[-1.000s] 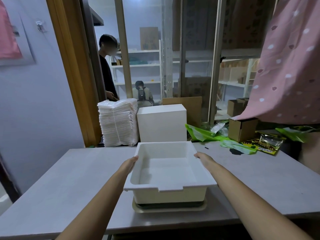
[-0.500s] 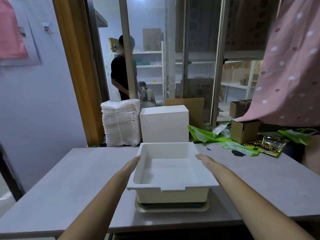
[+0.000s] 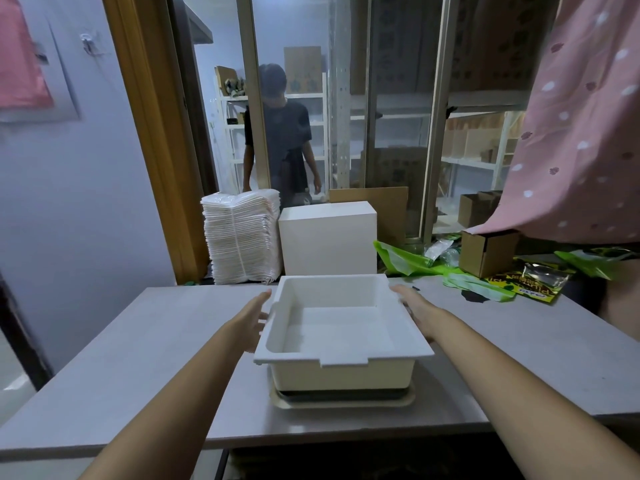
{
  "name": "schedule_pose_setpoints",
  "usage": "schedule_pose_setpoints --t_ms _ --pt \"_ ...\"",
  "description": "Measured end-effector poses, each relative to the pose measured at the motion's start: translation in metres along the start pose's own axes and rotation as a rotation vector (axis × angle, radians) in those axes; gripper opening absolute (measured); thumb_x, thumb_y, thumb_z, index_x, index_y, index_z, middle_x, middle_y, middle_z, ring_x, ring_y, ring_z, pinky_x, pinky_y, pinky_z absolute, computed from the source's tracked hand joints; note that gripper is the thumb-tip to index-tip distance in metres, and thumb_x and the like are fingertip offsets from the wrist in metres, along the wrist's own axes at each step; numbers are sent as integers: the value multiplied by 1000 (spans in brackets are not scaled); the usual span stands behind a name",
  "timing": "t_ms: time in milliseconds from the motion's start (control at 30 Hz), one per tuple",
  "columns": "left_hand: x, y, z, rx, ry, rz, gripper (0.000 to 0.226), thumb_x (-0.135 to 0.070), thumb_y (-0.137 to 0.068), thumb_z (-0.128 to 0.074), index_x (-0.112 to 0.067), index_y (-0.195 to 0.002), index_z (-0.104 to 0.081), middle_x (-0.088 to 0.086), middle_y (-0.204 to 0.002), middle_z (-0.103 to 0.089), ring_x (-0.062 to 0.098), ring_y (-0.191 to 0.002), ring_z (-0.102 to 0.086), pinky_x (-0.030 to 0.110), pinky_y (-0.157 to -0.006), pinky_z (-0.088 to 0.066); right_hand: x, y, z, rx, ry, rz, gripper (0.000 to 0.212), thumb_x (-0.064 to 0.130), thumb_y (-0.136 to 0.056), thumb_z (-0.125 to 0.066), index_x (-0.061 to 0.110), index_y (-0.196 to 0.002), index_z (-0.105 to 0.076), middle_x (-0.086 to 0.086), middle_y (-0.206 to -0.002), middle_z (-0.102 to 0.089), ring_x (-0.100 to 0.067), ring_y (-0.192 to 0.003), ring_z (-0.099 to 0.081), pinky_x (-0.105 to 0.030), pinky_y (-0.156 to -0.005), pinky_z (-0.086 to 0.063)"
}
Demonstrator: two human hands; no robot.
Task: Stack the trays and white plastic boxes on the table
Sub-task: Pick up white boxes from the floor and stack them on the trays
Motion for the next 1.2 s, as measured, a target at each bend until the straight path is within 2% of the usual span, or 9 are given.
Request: schedule_pose_setpoints --t_ms 100,167,267,367,567,667,800,1000,1200 --pt "-5 -1 14 -90 29 4 76 -65 -86 -44 -9 -137 -41 15 -141 -45 36 -128 -46 50 -104 -38 6 4 8 -147 59 37 50 56 -85 -53 15 -111 -49 -7 -98 -58 -28 -97 -58 -38 -89 -47" --pt "-11 4 23 -165 19 -81 70 -60 -90 -42 -9 -138 -41 13 -143 -44 36 -131 -43 48 -107 -35 14 7 10 -295 144 163 43 53 -85 -54 18 -109 -47 -7 -103 -52 -28 -98 -52 -33 -80 -43" --pt "-22 17 51 -389 -202 -374 54 -49 -94 -42 -7 -127 -51 15 -126 -53 32 -117 -50 39 -93 -37 33 20 0 -478 406 423 32 47 -84 -53 18 -98 -53 -4 -93 -54 -26 -86 -50 -31 -65 -36" --pt "-35 48 101 -651 -449 -585 38 -40 -93 -42 -6 -100 -58 13 -101 -56 29 -94 -51 35 -78 -37 60 36 -36 -510 502 622 36 42 -84 -54 16 -107 -60 -4 -105 -63 -27 -95 -58 -32 -76 -46" --pt "-15 118 231 -1021 -512 -497 38 -32 -93 -41 0 -96 -63 27 -103 -60 40 -108 -57 36 -80 -39 84 69 -173 -220 630 816 32 35 -86 -55 14 -110 -60 -3 -103 -62 -23 -99 -57 -33 -84 -47" --pt "36 164 299 -1196 -476 -389 45 -33 -93 -41 0 -112 -62 27 -122 -59 42 -115 -54 38 -92 -42 71 91 -265 -15 672 890 30 30 -84 -59 14 -108 -62 -5 -106 -65 -25 -102 -59 -37 -92 -50" --pt "141 222 375 -1328 -338 -190 40 -33 -90 -42 -5 -108 -63 24 -119 -62 40 -114 -55 37 -92 -43 28 123 -390 322 739 917 29 26 -76 -65 13 -101 -67 -10 -102 -72 -27 -99 -67 -42 -89 -55" --pt "329 286 436 -1414 -132 165 44 -31 -92 -38 5 -108 -59 28 -120 -58 43 -112 -53 39 -87 -41 -99 171 -512 800 838 852 16 17 -80 -66 7 -93 -68 -11 -92 -73 -24 -86 -69 -40 -84 -58" --pt "466 286 428 -1356 -1 352 38 -30 -94 -40 2 -94 -59 27 -107 -60 37 -94 -53 37 -80 -39 -230 148 -567 956 1048 743 20 21 -78 -66 12 -95 -71 -1 -86 -67 -21 -87 -66 -37 -83 -57"
Point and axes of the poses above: each hand's wrist, its own y-axis away from the middle knuckle, its own z-axis out of the back of the hand, x = y × z, the point moved 1 cm from there along -y, towards the middle knuckle
